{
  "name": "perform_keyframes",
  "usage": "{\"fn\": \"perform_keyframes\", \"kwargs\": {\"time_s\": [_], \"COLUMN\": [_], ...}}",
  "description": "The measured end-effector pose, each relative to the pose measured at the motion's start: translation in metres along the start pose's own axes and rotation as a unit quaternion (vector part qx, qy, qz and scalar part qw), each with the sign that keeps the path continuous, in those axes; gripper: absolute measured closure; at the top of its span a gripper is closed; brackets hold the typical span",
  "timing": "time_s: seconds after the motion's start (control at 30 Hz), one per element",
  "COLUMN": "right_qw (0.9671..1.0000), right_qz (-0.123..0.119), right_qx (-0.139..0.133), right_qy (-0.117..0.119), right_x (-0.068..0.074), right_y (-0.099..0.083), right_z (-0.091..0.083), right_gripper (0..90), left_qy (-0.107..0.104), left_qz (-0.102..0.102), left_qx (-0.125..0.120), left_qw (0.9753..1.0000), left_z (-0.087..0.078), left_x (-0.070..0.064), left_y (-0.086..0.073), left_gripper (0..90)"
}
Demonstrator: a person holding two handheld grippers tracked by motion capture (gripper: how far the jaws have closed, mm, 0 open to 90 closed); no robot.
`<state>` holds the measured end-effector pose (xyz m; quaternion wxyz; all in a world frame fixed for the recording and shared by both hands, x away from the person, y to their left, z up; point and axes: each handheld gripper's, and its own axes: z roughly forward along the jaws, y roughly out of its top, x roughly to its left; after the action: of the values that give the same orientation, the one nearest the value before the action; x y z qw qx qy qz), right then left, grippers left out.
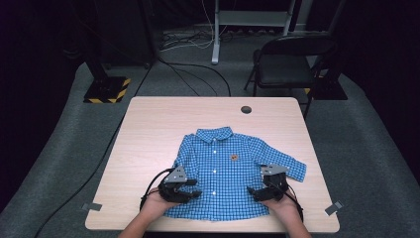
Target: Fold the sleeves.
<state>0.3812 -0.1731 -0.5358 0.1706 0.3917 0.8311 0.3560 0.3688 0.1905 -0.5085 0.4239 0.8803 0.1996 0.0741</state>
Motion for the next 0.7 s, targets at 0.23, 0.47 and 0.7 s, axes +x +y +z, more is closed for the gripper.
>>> {"fn": "perform_keyframes", "kwargs": {"time_s": [0.23,0.47,0.7], "right_qw": [1.0000,1.0000,1.0000], "right_qz": [0.000,0.000,0.000], "right_qx": [0.000,0.000,0.000], "right_qy": [0.000,0.000,0.000], "right_x": [0.000,0.000,0.000], "right_y": [0.000,0.000,0.000], "right_z": [0.000,0.000,0.000], "right_gripper": [0.0,0.0,0.0], "left_qy": [0.041,0.076,0.081], "left_qz": [-0.011,-0.013,0.006], "left_qx": [-0.002,0.014,0.034], "left_qw": [0.9991,0.9969,0.9962], "left_z": [-0.011,-0.006,0.008], "left_x": [0.008,0.012,0.004], "left_y": [-0.008,-0.016,-0.014], "left_gripper": [35.2,29.7,27.2]}}
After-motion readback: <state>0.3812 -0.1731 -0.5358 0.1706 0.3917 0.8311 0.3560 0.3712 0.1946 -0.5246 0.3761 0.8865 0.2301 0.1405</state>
